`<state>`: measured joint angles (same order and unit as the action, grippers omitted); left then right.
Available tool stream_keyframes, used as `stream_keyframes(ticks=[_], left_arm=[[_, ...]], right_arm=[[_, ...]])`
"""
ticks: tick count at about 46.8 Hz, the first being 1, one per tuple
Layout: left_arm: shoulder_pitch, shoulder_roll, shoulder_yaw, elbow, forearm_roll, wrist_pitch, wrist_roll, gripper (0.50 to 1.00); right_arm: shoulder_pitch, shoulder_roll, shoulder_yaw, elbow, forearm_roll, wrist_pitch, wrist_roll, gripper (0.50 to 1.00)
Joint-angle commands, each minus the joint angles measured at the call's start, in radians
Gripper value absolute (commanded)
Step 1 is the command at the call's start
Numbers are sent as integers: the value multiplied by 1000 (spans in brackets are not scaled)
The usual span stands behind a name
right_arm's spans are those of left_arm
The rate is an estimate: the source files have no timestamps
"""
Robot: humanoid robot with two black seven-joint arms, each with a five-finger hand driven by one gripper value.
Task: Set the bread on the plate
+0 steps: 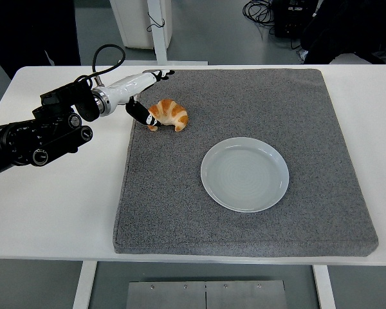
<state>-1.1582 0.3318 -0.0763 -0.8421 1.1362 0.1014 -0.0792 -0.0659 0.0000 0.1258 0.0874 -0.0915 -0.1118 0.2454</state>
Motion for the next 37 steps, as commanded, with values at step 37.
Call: stream_keyframes(ticks=[37], left_arm=[[11,-221,99,313,-38,57,-149,980]], right_arm=[[0,0,0,0,-1,0,0,1000]])
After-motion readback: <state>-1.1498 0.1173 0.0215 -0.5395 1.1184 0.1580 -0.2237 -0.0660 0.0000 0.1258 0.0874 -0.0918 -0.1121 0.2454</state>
